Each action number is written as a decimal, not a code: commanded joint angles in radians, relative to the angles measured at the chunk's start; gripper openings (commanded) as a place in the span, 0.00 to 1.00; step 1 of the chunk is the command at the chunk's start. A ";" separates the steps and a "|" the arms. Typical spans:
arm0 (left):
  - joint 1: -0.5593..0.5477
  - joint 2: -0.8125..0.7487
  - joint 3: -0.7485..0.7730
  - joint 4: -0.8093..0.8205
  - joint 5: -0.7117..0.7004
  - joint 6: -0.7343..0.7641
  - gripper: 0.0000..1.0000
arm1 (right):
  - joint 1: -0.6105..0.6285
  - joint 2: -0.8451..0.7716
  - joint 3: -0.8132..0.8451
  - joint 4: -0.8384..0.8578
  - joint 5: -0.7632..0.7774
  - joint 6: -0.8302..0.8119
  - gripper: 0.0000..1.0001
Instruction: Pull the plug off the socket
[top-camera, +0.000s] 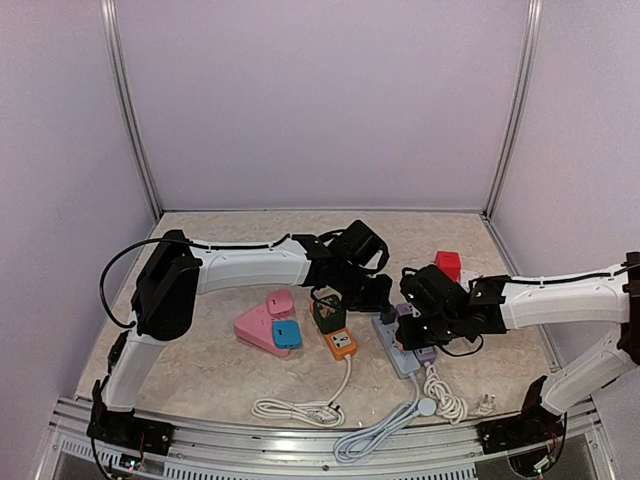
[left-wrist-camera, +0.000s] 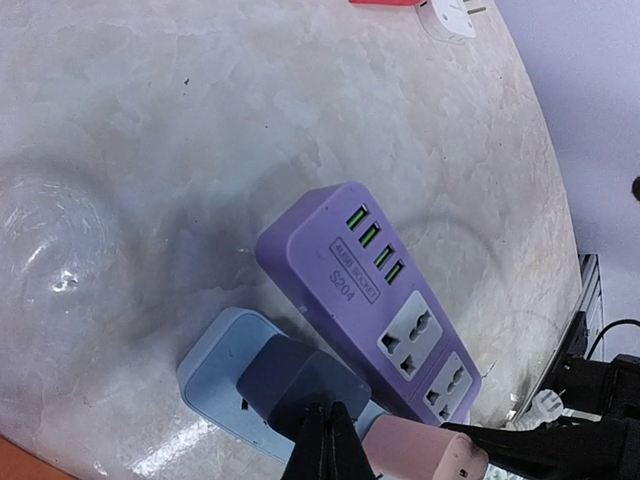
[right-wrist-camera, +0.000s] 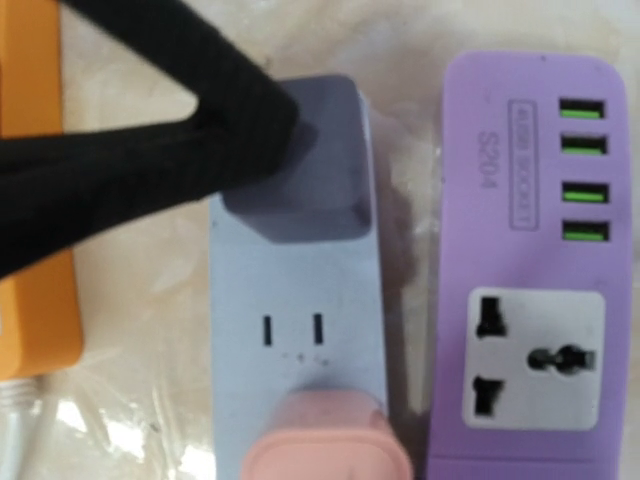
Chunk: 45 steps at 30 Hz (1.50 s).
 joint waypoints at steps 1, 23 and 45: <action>-0.013 0.104 -0.077 -0.227 -0.032 0.012 0.00 | 0.053 0.028 0.094 0.016 0.146 0.002 0.02; -0.012 0.103 -0.098 -0.218 -0.032 0.011 0.00 | -0.119 -0.092 0.007 0.081 -0.117 0.013 0.03; -0.011 0.109 -0.108 -0.213 -0.023 0.010 0.00 | 0.068 0.070 0.202 -0.120 0.240 0.015 0.02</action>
